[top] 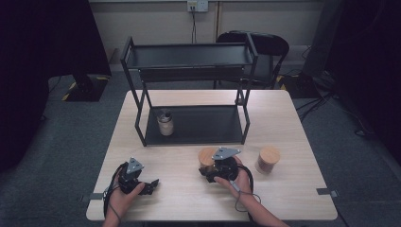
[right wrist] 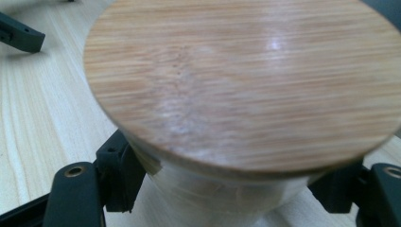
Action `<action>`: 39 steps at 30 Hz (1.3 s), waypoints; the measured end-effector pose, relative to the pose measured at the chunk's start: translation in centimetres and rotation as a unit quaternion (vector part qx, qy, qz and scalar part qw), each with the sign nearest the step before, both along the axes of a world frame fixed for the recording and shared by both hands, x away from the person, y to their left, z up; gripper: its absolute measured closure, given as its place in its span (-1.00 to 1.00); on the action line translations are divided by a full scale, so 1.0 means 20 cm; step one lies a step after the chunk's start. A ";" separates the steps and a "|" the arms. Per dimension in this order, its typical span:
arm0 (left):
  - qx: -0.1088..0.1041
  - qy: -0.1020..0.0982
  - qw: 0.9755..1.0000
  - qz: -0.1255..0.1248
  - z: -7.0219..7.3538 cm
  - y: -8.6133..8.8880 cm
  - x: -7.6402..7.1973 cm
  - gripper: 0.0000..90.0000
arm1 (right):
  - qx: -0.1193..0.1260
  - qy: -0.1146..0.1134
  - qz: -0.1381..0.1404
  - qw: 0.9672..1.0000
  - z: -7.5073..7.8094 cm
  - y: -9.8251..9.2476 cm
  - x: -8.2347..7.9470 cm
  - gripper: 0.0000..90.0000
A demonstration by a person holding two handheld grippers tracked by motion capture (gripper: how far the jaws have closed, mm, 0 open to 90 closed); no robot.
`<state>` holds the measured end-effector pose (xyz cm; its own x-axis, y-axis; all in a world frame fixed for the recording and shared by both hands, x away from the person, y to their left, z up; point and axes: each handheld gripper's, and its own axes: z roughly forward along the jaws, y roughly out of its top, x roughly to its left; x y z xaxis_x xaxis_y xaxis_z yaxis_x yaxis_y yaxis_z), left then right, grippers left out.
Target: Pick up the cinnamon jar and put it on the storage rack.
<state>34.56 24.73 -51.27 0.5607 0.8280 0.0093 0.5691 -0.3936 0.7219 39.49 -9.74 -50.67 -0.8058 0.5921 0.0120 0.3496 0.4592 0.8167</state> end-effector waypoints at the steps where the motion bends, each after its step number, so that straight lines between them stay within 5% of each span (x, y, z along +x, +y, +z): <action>1: 0.000 0.000 1.000 0.000 0.00 0.00 0.00 -1.00 | -0.001 0.000 0.000 1.000 0.00 0.00 0.00 -0.44; 39: 0.000 0.000 1.000 -0.001 0.00 0.00 0.00 -1.00 | -0.007 0.002 0.004 1.000 0.08 0.06 0.14 -0.44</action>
